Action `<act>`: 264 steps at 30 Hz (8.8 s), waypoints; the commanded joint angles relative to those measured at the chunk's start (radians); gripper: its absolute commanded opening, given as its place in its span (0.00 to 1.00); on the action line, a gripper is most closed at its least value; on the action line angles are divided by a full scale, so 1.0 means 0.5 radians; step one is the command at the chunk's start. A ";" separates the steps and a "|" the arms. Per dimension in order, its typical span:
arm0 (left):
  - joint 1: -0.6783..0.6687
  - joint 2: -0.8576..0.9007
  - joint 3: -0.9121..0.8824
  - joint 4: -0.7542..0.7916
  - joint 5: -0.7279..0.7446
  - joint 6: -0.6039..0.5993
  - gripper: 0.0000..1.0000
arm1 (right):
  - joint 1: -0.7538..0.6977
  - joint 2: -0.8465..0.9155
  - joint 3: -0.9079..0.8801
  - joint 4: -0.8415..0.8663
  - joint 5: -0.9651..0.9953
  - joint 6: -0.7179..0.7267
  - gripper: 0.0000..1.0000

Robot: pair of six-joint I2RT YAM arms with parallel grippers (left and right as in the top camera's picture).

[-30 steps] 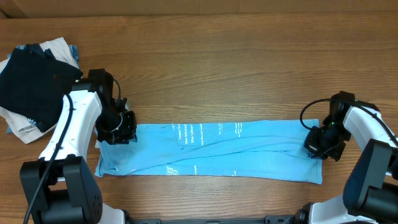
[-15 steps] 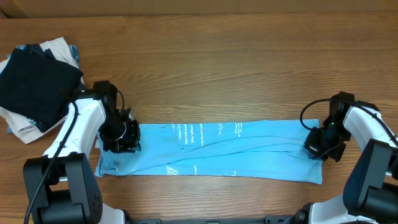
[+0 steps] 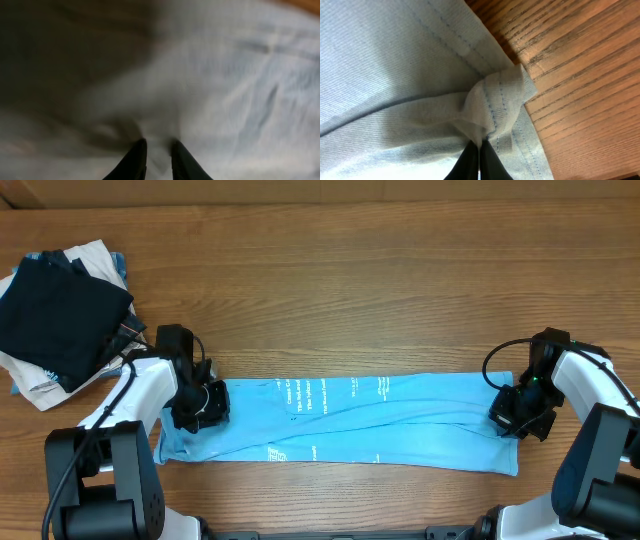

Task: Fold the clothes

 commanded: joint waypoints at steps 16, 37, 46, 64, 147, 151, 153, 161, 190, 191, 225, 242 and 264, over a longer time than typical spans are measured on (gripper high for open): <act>-0.002 -0.037 -0.018 0.257 -0.170 -0.140 0.22 | -0.195 -0.047 0.027 -0.093 0.151 0.153 0.04; -0.002 -0.037 -0.018 0.237 -0.170 -0.140 0.25 | -0.216 -0.047 0.063 -0.113 0.080 0.151 0.61; -0.002 -0.037 -0.018 0.235 -0.169 -0.140 0.27 | -0.217 -0.047 0.063 -0.007 0.046 0.092 0.69; -0.002 -0.037 -0.018 0.236 -0.169 -0.140 0.28 | -0.385 -0.046 0.153 0.061 -0.230 -0.209 0.86; -0.030 0.186 -0.090 1.195 -0.466 0.020 0.25 | -0.333 0.022 0.040 0.841 -0.665 -0.156 0.04; -0.031 0.186 -0.013 1.268 -0.409 0.021 0.25 | -0.301 0.023 0.040 0.987 -0.665 -0.149 0.04; -0.031 0.186 -0.003 1.325 -0.356 0.020 0.25 | -0.273 0.023 0.040 1.038 -0.664 -0.150 0.04; -0.031 0.182 0.168 1.259 -0.153 0.046 0.36 | -0.176 0.023 0.040 1.147 -0.622 -0.150 0.04; -0.031 0.134 0.833 -0.089 -0.256 0.116 0.50 | 0.655 0.032 0.919 0.327 -0.071 -0.086 0.04; -0.031 0.134 0.833 -0.093 -0.256 0.115 0.51 | 0.723 0.042 0.919 0.336 -0.071 -0.056 0.04; -0.031 0.134 0.832 -0.095 -0.257 0.101 0.52 | 1.465 0.314 0.918 0.381 -0.264 0.221 0.04; -0.031 0.134 0.832 -0.109 -0.257 0.101 0.52 | 1.469 0.314 0.918 0.379 -0.373 0.218 0.06; -0.031 0.134 0.832 -0.110 -0.257 0.101 0.52 | 1.202 0.314 0.893 0.196 0.089 0.089 0.57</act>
